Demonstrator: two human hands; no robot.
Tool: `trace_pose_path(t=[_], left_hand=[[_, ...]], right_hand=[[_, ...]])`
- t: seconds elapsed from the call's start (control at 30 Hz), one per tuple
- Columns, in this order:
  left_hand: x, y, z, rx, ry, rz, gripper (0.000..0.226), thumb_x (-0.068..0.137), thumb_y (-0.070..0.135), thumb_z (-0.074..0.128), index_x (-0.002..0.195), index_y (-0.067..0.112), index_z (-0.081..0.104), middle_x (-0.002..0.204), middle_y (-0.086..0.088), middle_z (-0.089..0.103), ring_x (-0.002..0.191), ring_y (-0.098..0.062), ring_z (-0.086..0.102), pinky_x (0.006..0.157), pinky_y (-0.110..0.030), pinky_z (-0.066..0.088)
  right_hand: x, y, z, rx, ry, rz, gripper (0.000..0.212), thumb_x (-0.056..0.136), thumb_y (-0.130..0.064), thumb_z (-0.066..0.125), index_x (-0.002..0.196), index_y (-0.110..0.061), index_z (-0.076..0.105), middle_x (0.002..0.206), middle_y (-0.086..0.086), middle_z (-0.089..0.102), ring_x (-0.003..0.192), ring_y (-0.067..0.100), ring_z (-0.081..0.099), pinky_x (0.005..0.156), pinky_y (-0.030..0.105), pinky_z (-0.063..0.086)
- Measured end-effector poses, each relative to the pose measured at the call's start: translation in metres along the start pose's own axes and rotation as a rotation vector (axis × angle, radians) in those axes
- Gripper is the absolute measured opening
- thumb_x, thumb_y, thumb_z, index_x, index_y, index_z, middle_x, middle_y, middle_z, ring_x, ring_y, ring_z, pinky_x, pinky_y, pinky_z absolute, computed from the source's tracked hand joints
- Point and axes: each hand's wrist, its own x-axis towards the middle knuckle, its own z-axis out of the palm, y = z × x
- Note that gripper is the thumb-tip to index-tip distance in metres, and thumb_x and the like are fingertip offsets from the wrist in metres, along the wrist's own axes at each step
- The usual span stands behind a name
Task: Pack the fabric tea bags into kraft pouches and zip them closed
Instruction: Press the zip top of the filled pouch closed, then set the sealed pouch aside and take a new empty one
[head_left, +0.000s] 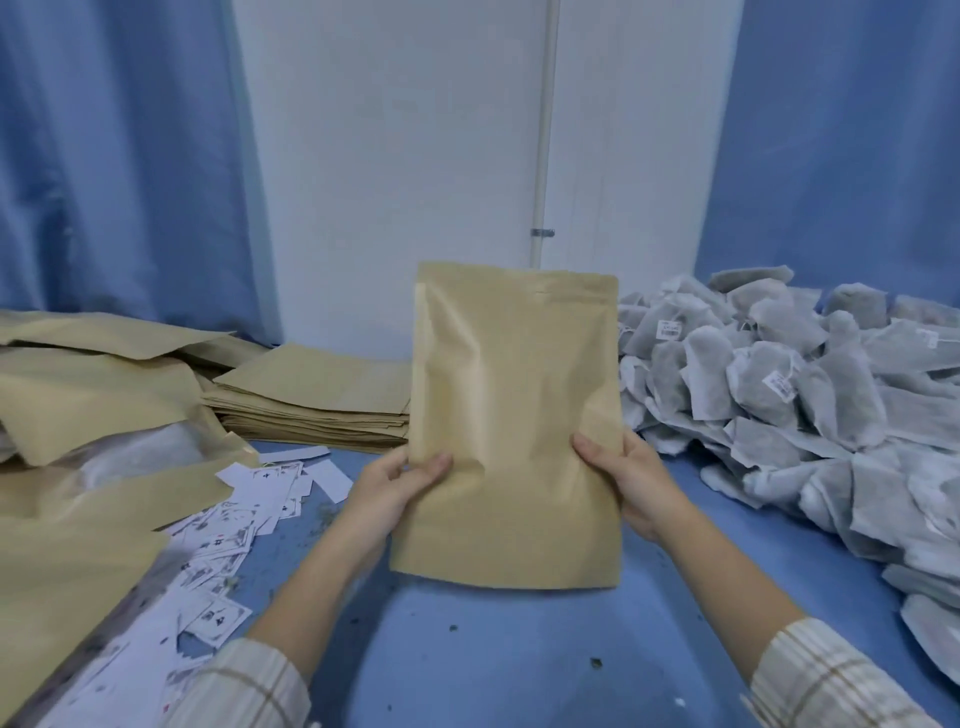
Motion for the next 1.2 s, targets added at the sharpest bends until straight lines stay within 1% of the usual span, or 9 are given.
trace_pose_path(t=[0.17,0.27,0.33,0.4,0.5,0.7,0.87,0.97,1.2], left_hand=[[0.005,0.028,-0.054,-0.312,0.108,-0.04,0.057,0.083,0.06,0.045,0.113,0.015,0.062,0.105,-0.009,0.071,0.084,-0.03,0.07,0.058,-0.029,0.057],[0.005,0.026,-0.084,-0.57,0.211,-0.072,0.064,0.093,0.061,0.026,0.118,0.01,0.055,0.102,-0.015,0.071,0.078,-0.033,0.071,0.052,-0.029,0.057],[0.014,0.034,-0.094,-0.649,0.222,-0.05,0.06,0.097,0.055,0.022,0.117,0.008,0.054,0.092,-0.014,0.072,0.07,-0.028,0.071,0.05,-0.028,0.055],[0.03,0.052,-0.096,-0.729,0.26,0.002,0.059,0.1,0.048,0.018,0.12,0.004,0.051,0.087,-0.014,0.072,0.063,-0.028,0.069,0.053,-0.033,0.052],[0.04,0.068,-0.112,-0.778,0.339,-0.004,0.065,0.1,0.047,0.013,0.139,0.001,0.035,0.098,-0.025,0.064,0.075,-0.036,0.056,0.067,-0.043,0.041],[0.051,0.028,-0.123,-0.851,0.307,-0.136,0.053,0.101,0.043,0.028,0.138,0.009,0.044,0.138,-0.018,0.048,0.115,-0.028,0.05,0.094,-0.036,0.04],[0.077,0.016,-0.072,-0.633,0.227,-0.224,0.038,0.101,0.032,0.035,0.12,0.008,0.057,0.106,-0.017,0.066,0.09,-0.027,0.063,0.067,-0.032,0.054],[0.088,0.001,-0.033,-0.463,0.198,-0.278,0.029,0.1,0.02,0.036,0.095,0.007,0.062,0.071,-0.009,0.07,0.06,-0.019,0.067,0.048,-0.026,0.055],[0.118,-0.033,0.033,-0.358,0.206,-0.352,0.011,0.096,0.01,0.047,0.091,0.002,0.054,0.089,-0.014,0.054,0.074,-0.028,0.059,0.069,-0.034,0.054]], right_hand=[[0.03,-0.02,0.059,0.27,0.142,-0.08,0.034,0.09,-0.006,0.057,0.123,-0.012,0.052,0.122,0.011,0.062,0.106,0.027,0.062,0.086,0.043,0.052],[0.068,-0.031,0.177,0.31,0.101,-0.079,0.025,0.092,-0.004,0.054,0.115,-0.011,0.054,0.116,0.015,0.063,0.092,0.024,0.066,0.081,0.04,0.055],[0.088,-0.037,0.289,0.238,-0.121,0.042,0.033,0.094,-0.018,0.053,0.124,-0.005,0.051,0.114,0.017,0.062,0.085,0.022,0.068,0.075,0.033,0.056],[0.091,-0.025,0.37,0.036,-0.371,0.123,0.066,0.088,-0.056,0.048,0.132,-0.008,0.046,0.131,0.013,0.052,0.105,0.028,0.06,0.095,0.042,0.048],[0.099,0.009,0.415,-0.188,-0.397,0.234,0.084,0.08,-0.071,0.039,0.14,-0.012,0.036,0.131,0.003,0.045,0.107,0.02,0.045,0.107,0.042,0.035],[0.134,0.048,0.359,-0.289,-0.176,0.26,0.068,0.085,-0.056,0.045,0.138,-0.013,0.036,0.125,0.008,0.051,0.118,0.028,0.051,0.095,0.036,0.041],[0.145,0.063,0.281,-0.321,0.039,0.18,0.05,0.088,-0.035,0.052,0.133,-0.015,0.043,0.129,0.011,0.053,0.115,0.03,0.054,0.102,0.041,0.041],[0.142,0.058,0.224,-0.541,0.152,0.057,0.036,0.09,-0.029,0.05,0.124,-0.016,0.053,0.12,0.004,0.06,0.112,0.022,0.055,0.092,0.022,0.038],[0.143,0.065,0.085,-1.109,0.398,0.069,0.036,0.09,-0.024,0.047,0.126,-0.019,0.051,0.131,0.011,0.045,0.121,0.028,0.042,0.098,0.032,0.036]])
